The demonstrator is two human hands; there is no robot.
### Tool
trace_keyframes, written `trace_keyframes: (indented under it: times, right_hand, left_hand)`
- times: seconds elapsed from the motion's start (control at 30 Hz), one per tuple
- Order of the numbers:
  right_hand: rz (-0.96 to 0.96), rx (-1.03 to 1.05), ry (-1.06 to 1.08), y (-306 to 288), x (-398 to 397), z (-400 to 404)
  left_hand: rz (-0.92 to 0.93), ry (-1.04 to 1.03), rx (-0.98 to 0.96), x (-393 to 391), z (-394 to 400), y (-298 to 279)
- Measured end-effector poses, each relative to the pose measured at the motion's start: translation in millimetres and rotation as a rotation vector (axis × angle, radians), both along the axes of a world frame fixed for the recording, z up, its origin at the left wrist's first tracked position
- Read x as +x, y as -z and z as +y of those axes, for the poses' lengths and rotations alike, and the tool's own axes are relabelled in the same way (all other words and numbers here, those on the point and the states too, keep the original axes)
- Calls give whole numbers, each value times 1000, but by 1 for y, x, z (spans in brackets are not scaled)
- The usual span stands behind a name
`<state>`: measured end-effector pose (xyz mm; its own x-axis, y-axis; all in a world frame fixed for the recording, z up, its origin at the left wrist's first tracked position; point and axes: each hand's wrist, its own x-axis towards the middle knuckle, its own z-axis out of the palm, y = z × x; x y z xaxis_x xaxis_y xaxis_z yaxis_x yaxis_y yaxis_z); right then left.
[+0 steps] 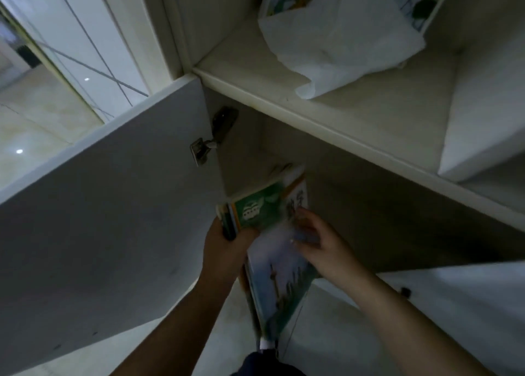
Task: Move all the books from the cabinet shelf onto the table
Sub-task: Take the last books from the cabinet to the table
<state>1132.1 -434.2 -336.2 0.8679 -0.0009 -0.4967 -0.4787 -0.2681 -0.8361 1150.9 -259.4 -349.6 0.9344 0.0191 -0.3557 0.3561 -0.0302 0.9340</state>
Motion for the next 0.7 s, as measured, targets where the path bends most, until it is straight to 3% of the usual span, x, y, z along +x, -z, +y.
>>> trace_keyframes:
  times: [0.2,0.43,0.57,0.7]
  right_hand:
    - [57,-79,189,-4,-91,1]
    - [58,458,532,-5,-209,17]
    - [61,572,605,-7,-265,31]
    - [104,586,754,-4,-311,39]
  left_hand:
    - [64,183,-180,-76,22,-34]
    - [305,368,-357,-128,43,-50]
    - [426,512,-456,-144,38,-56]
    - [487,659,-375,-157,27,-49]
